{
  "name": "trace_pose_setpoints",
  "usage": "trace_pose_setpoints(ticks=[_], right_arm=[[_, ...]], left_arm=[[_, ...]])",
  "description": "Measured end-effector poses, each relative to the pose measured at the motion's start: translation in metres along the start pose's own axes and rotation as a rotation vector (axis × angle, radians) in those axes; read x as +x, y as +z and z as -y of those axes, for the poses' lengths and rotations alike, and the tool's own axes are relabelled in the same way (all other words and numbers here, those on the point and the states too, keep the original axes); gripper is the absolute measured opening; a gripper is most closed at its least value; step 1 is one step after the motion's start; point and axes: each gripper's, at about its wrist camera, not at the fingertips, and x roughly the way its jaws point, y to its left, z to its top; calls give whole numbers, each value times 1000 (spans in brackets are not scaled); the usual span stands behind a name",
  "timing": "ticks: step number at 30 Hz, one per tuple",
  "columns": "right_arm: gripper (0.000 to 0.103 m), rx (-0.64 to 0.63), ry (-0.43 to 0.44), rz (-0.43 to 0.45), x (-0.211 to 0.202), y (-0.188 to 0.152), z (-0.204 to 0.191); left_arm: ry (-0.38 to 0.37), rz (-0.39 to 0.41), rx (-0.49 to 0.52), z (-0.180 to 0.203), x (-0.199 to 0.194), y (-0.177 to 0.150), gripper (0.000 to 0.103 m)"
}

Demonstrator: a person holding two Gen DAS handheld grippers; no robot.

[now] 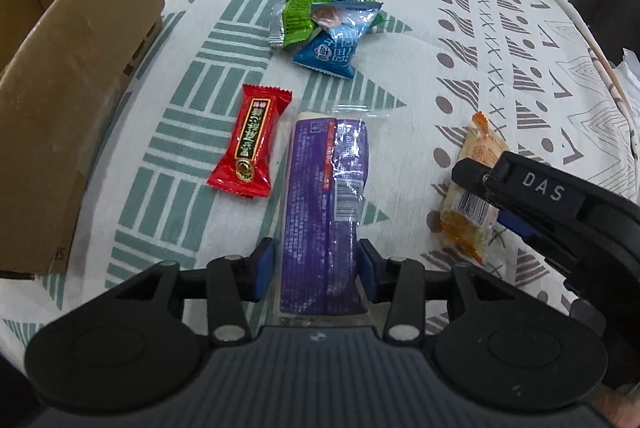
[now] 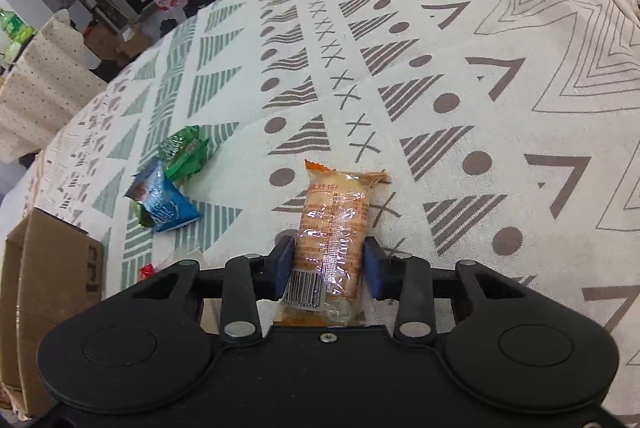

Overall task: Organize snacks
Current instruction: 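Grasp the purple bar with the left tool while the right grasps the orange bread packet, then carry both snacks over the box and open both tools to drop them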

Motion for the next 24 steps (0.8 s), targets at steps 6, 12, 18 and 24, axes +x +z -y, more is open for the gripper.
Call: trace_pose_setpoints(ticks=[6, 12, 18, 24], right_arm=[[36, -9, 51, 24, -16, 2, -3], [36, 10, 129, 58, -37, 5, -5], [36, 17, 217, 82, -52, 5, -10], [36, -20, 288, 130, -69, 8, -22]], left_arm=[[-40, 58, -2, -4, -20, 3, 34], [-56, 133, -1, -7, -49, 5, 33], [-50, 200, -18, -14, -76, 10, 33], [-33, 256, -50, -29, -104, 12, 33]])
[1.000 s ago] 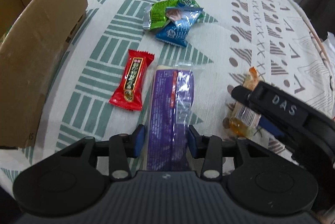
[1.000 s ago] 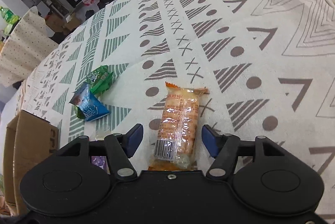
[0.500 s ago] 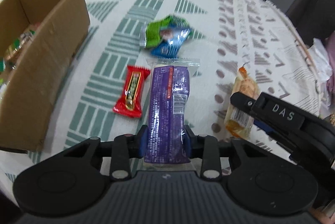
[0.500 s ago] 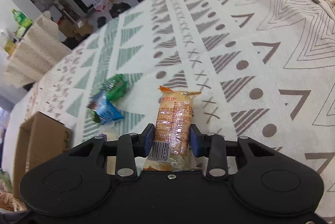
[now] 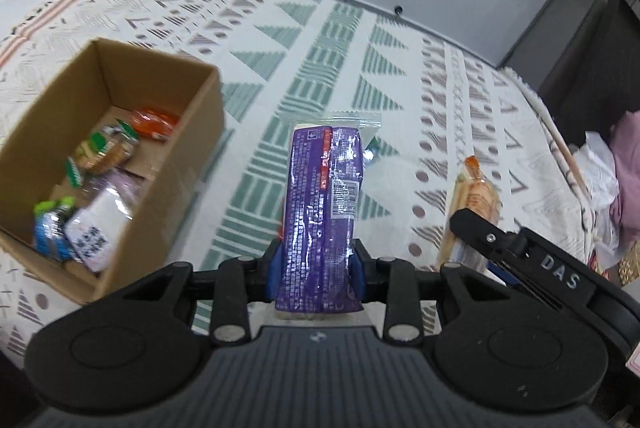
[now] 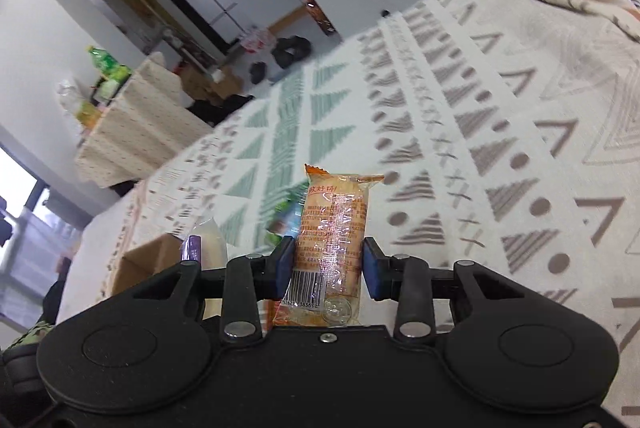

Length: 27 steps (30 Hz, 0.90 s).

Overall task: Organize snacks
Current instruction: 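Carry both snacks over the box and open both tools to drop them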

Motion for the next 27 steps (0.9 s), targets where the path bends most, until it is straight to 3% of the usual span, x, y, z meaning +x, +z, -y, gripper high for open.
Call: trace_pose_setpoints(ticks=[11, 21, 27], right_arm=[[36, -113, 144, 46, -12, -6, -48], [36, -165, 215, 65, -10, -23, -99], [36, -153, 209, 58, 0, -35, -119]], left_arm=[[34, 110, -51, -44, -54, 16, 33], [68, 148, -107, -101, -75, 29, 33], [70, 144, -123, -133, -76, 36, 33]])
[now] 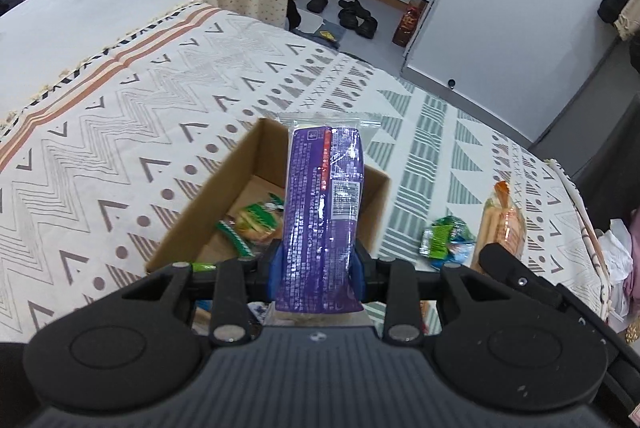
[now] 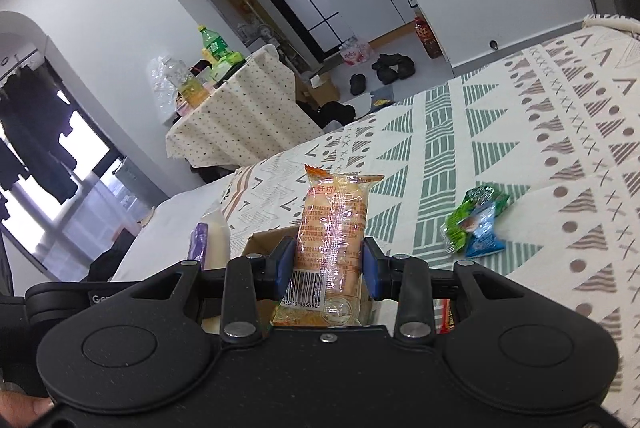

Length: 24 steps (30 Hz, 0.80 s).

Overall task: Organize snacks
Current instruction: 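Carry both snacks over the box and open both tools to drop them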

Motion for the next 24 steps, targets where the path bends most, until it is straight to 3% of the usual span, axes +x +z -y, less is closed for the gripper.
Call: trace_pose_setpoints(ticks=[11, 24], right_arm=[[36, -18, -3, -38, 30, -18, -22], [36, -68, 18, -75, 67, -27, -48]], left_arm=[[1, -59, -19, -42, 29, 9, 33], [-4, -118, -2, -55, 62, 21, 33]])
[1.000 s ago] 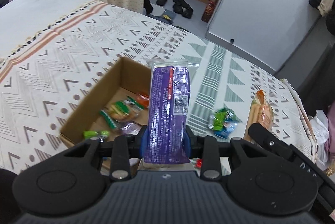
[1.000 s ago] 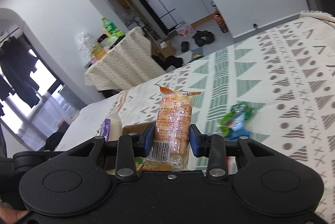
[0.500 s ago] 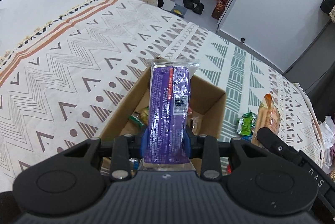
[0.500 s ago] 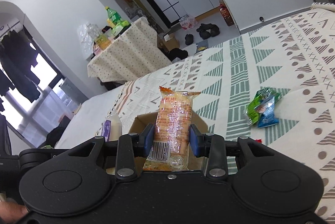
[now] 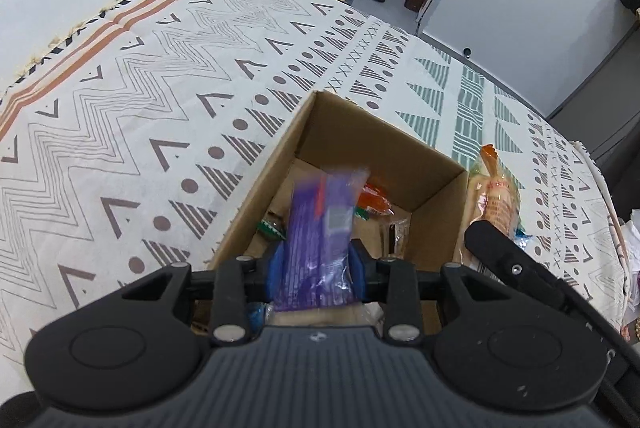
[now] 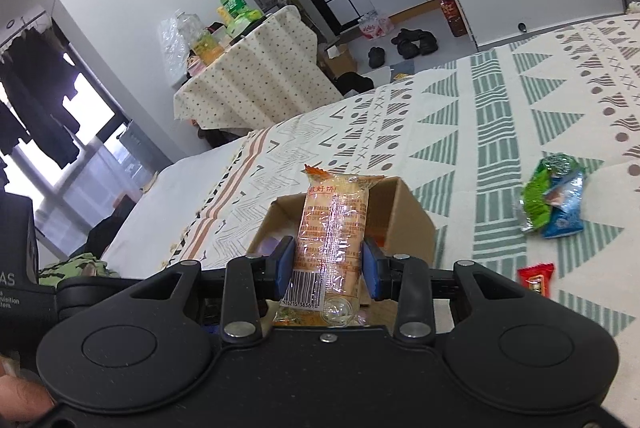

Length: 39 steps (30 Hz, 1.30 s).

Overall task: Organize snacks
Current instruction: 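Carry both snacks over the box and open both tools to drop them, then withdraw both tools from the box toward the remaining candies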

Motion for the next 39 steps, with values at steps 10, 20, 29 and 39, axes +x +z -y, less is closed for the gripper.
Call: trace_pose_setpoints(ticks=[10, 20, 29, 39], right_arm=[[52, 42, -23, 35, -14, 4, 9], [80, 54, -77, 29, -46, 11, 20], [102, 18, -101, 25, -78, 14, 25], [103, 29, -196, 64, -111, 23, 49]], left_arm=[[50, 24, 21, 8, -16, 0, 56], [42, 26, -2, 19, -36, -13, 93], [47, 41, 40, 51, -53, -27, 102], [26, 104, 78, 83, -72, -43, 103]])
